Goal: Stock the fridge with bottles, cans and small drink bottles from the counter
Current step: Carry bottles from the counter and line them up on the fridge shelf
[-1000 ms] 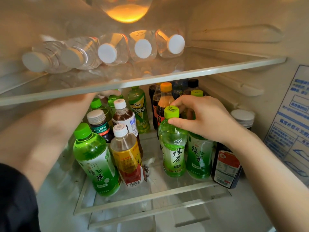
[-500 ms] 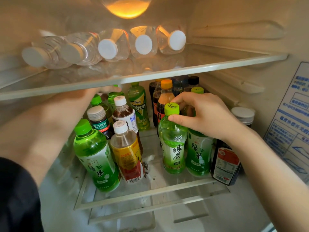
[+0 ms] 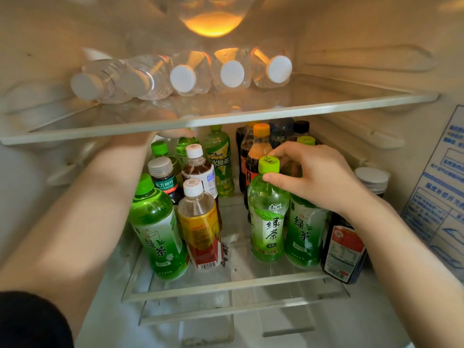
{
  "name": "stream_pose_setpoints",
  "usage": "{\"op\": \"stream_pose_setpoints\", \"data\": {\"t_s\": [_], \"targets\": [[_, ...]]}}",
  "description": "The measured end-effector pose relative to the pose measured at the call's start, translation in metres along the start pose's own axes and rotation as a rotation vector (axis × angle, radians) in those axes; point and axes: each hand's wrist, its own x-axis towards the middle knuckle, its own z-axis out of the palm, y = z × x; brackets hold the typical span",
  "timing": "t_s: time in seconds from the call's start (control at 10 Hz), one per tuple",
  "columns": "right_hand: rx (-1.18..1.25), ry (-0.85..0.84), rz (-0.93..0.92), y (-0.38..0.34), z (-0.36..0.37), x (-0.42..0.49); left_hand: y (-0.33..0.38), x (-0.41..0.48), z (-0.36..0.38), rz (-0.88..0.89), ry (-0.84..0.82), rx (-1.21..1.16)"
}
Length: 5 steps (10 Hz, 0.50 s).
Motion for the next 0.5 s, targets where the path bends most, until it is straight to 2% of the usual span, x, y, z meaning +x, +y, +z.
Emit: {"op": "stream_pose_setpoints", "data": {"t_s": [0.2,0.4,0.5], "targets": [[0.001,0.024,-0.031,0.001,0.001,-0.002,-0.006,-0.029,0.009,0.02,0.042,0.039],[-0.036,0.042,-0.041,0.003,0.002,-0.001,0.002,-0.07,0.014,0.157,0.193,0.139],[-0.09,0.072,-0.058,0.001,0.003,-0.002,0.003,-0.089,0.024,0.274,0.26,0.114]]}}
